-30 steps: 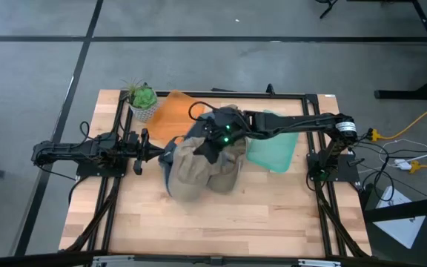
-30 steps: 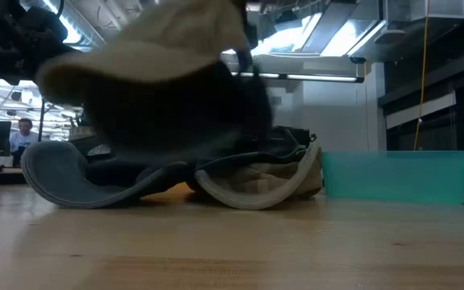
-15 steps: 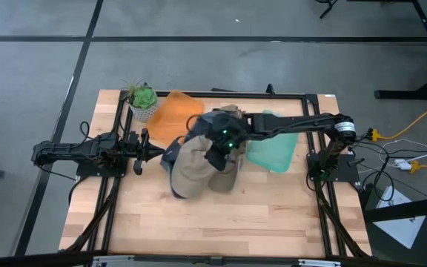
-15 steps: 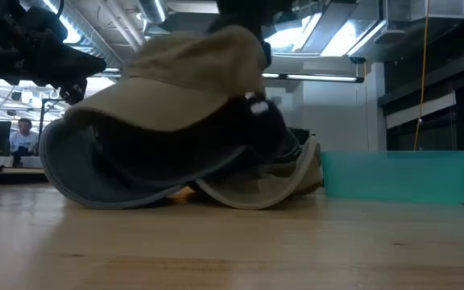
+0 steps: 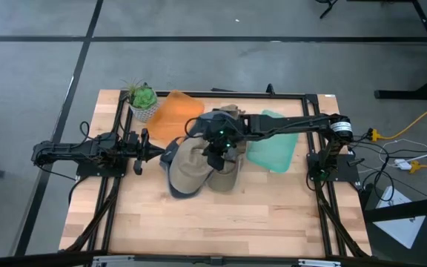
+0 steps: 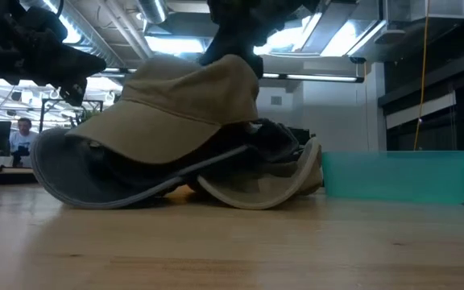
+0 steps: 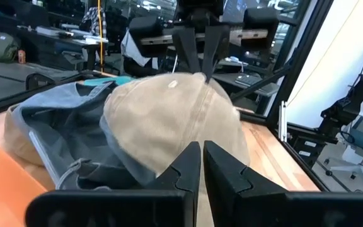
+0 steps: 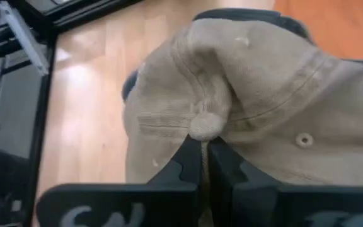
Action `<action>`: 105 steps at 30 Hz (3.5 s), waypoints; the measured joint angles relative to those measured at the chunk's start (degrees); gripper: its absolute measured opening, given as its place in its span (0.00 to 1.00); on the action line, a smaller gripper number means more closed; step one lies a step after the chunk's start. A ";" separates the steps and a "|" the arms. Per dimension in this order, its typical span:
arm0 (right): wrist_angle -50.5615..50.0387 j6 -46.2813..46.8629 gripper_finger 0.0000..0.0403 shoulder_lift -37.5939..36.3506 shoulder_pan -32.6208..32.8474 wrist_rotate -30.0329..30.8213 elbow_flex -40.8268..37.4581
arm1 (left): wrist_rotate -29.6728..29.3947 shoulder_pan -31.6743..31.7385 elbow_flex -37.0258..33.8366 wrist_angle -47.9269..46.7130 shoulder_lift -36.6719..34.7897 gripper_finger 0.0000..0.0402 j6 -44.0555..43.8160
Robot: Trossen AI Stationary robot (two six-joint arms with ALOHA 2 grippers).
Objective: Pick & Place hat
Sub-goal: Put the brown cap into the blue bin
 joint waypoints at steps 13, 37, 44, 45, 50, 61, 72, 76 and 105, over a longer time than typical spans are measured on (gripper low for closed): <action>0.27 3.00 0.18 -0.04 0.00 3.75 0.00 | 0.04 0.00 0.00 0.06 -0.02 0.04 0.01; 2.90 2.95 0.17 -0.11 -0.02 3.83 0.00 | 0.09 -0.01 0.00 0.06 -0.02 0.04 0.00; 3.00 3.39 0.08 -0.11 -0.02 4.79 0.00 | 0.10 0.01 0.00 0.06 -0.02 0.04 0.01; 2.97 3.54 0.08 -0.20 -0.02 4.88 0.11 | 0.09 0.01 0.00 0.06 -0.02 0.04 0.00; 0.14 1.44 0.08 -0.62 -0.02 4.95 6.05 | 0.11 0.01 0.00 0.06 -0.02 0.04 0.00; -9.71 -2.75 0.08 -0.96 -0.40 -1.49 23.18 | 1.38 -0.04 0.00 2.18 0.00 0.04 -13.77; -21.29 -7.26 0.08 -0.91 0.06 -2.73 30.45 | -3.98 -0.03 0.00 6.53 -0.01 0.04 -36.51; -21.32 -8.30 0.08 -0.85 0.51 -2.73 30.44 | -4.09 -0.03 0.00 7.01 0.00 0.04 -36.54; -18.88 -9.34 0.09 -0.31 1.55 -4.28 29.57 | 5.69 -0.05 43.98 2.19 44.28 0.50 14.08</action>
